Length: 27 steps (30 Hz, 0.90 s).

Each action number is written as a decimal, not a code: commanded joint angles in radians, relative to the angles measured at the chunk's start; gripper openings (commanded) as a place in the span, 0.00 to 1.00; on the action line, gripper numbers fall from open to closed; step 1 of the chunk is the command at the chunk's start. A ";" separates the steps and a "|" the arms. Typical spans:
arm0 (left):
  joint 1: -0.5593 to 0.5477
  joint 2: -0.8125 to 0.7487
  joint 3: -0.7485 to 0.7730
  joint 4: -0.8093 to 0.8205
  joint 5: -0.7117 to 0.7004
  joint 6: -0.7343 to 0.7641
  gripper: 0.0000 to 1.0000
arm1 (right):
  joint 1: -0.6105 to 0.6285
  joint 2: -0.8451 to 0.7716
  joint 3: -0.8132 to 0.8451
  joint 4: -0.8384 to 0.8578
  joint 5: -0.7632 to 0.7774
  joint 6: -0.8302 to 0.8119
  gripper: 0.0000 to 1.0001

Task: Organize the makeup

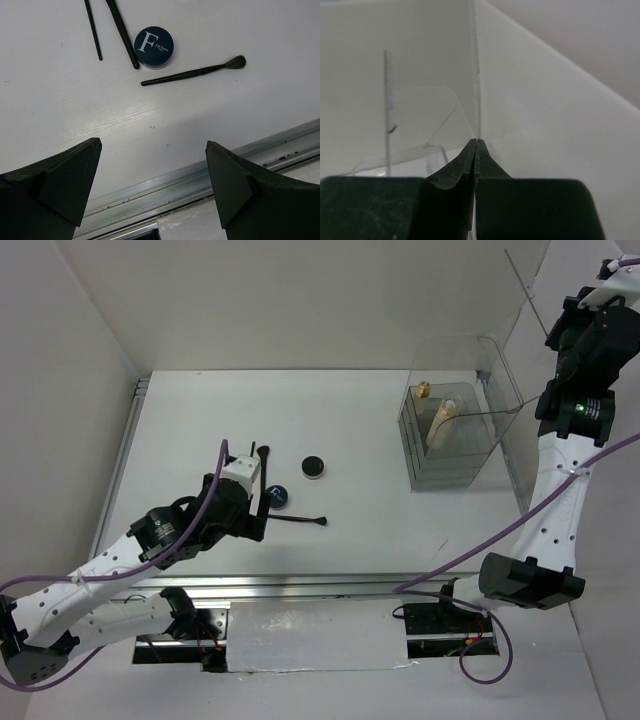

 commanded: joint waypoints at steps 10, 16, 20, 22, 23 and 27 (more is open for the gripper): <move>-0.005 -0.027 -0.002 0.032 0.010 0.021 0.99 | -0.012 -0.063 -0.002 -0.040 -0.302 0.023 0.00; -0.005 -0.027 -0.004 0.032 0.007 0.019 1.00 | -0.009 -0.094 0.027 -0.048 -0.333 0.113 0.00; -0.006 -0.013 -0.001 0.021 -0.021 0.005 0.99 | 0.031 -0.080 0.067 -0.089 -0.341 0.190 0.00; -0.005 -0.004 0.004 0.009 -0.042 -0.008 0.99 | 0.083 -0.077 0.084 -0.129 -0.307 0.213 0.01; -0.005 0.004 0.009 0.004 -0.061 -0.015 0.99 | 0.180 -0.074 0.096 -0.155 -0.270 0.213 0.02; -0.005 0.024 0.016 -0.005 -0.081 -0.030 1.00 | 0.509 0.044 0.257 -0.391 0.129 0.173 0.21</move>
